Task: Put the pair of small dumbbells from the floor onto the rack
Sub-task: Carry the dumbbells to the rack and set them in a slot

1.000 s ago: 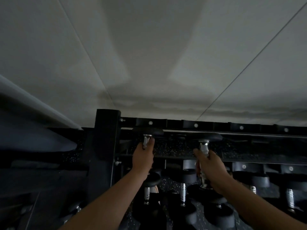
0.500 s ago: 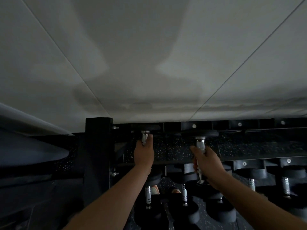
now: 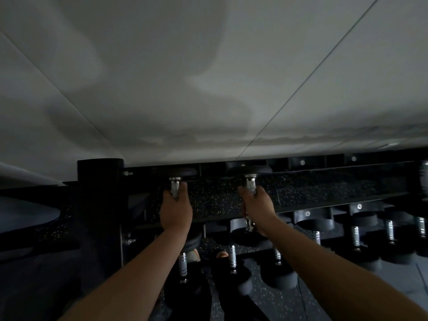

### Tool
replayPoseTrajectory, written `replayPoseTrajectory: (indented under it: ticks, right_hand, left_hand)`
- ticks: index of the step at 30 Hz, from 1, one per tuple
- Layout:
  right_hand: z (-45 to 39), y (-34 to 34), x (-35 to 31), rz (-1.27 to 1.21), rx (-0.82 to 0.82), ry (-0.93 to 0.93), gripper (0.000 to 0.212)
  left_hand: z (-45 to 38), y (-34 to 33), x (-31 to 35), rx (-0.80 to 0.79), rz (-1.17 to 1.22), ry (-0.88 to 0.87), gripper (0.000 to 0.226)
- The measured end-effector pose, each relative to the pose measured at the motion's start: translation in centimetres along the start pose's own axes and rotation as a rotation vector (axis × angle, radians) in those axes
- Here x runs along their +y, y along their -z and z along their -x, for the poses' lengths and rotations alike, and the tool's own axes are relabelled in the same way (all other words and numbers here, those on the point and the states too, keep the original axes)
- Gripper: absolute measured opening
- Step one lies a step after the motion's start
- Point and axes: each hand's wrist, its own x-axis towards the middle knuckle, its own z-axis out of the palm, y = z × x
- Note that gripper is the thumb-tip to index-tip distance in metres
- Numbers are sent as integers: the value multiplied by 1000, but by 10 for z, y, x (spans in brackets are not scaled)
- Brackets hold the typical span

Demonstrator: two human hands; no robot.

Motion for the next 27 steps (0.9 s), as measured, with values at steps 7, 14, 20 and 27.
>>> replayPoseTrajectory:
  ticks: [7,14,20,27]
  right_hand:
    - [-23,-2,5,16,37,-16,32]
    - [-30,-7,11,-7,39,-26,35]
    - [-31,-4,12,33,53,-16,35]
    - [-31,-5,15,114,69,-6,43]
  left_hand:
    - [0,0,-1,-2,-11,4,39]
    - [-1,-1,-1,2,-16,-10,40]
    - [1,-1,2,-5,-40,-2,40]
    - [3,1,5,-16,0,16,53]
